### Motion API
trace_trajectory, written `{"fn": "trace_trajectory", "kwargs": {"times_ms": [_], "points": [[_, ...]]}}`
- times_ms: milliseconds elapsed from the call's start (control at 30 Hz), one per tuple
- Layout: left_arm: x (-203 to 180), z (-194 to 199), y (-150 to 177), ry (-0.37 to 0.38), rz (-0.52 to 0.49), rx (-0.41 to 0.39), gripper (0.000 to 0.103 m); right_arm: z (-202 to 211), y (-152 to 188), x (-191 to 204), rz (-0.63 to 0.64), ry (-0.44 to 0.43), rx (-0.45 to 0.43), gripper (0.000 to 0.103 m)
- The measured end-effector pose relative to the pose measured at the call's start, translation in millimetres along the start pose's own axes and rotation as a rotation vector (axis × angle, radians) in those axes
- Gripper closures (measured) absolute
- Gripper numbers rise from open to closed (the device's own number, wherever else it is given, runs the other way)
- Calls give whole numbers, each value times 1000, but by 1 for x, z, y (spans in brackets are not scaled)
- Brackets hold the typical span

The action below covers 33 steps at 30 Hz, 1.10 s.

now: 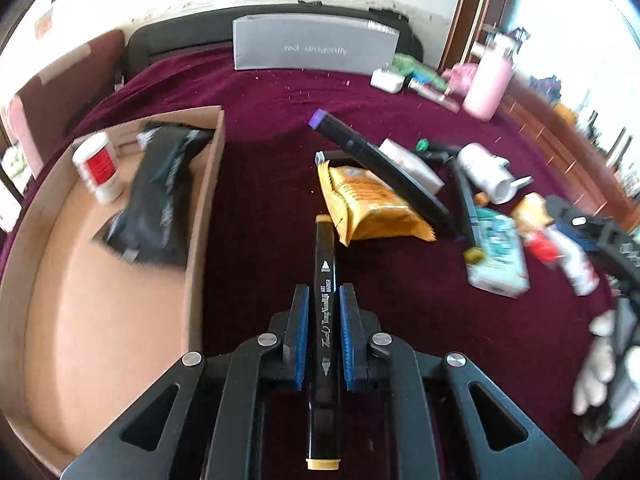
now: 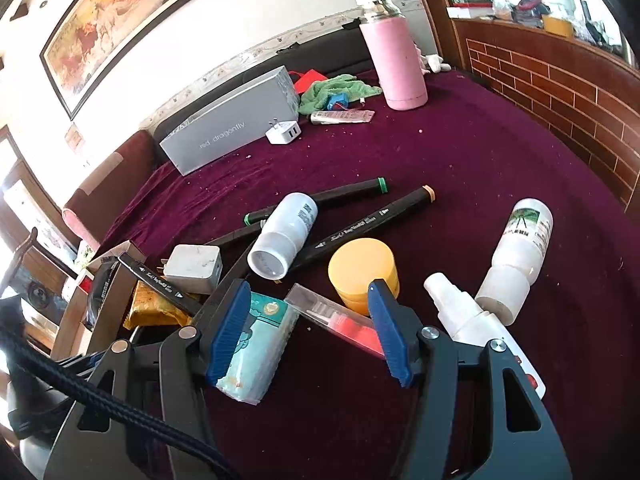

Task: Organize objects
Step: 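Grasp a black marker with the left tool, then grasp a purple-capped black marker with the right tool while the left holds its marker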

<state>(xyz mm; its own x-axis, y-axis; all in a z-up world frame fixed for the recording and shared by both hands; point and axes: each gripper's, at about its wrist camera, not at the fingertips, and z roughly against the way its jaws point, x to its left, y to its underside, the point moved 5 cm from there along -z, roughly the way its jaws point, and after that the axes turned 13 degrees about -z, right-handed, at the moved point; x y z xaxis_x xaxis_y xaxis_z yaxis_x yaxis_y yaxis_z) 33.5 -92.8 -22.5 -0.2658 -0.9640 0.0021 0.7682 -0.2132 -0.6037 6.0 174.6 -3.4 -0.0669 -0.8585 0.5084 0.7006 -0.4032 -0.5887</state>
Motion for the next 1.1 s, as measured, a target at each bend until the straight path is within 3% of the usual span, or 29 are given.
{"fn": "trace_trajectory", "kwargs": {"times_ms": [233, 367, 467, 533, 633, 867, 933, 1000, 1100], "points": [[-1, 28, 19, 35, -1, -54, 91, -10, 14, 76, 202, -104, 171, 43], [-3, 31, 31, 70, 0, -56, 91, -44, 26, 112, 333, -60, 264, 44], [-6, 26, 38, 90, -4, -34, 91, -68, 36, 122, 384, -20, 313, 51], [-10, 26, 39, 58, -37, -39, 91, -81, 40, 125, 396, 7, 333, 56], [-15, 20, 35, 68, -47, -26, 91, -93, 39, 131, 394, 38, 328, 62], [-29, 2, 32, 68, -78, 16, 91, -107, 36, 143, 370, 43, 339, 65], [-31, 0, 31, 61, -90, 23, 91, -107, 36, 141, 352, 37, 342, 70], [-31, 2, 32, 67, -93, 19, 91, -104, 34, 139, 321, 32, 357, 88], [-25, 7, 35, 108, -42, -3, 92, -91, 31, 137, 280, 11, 348, 90]]}}
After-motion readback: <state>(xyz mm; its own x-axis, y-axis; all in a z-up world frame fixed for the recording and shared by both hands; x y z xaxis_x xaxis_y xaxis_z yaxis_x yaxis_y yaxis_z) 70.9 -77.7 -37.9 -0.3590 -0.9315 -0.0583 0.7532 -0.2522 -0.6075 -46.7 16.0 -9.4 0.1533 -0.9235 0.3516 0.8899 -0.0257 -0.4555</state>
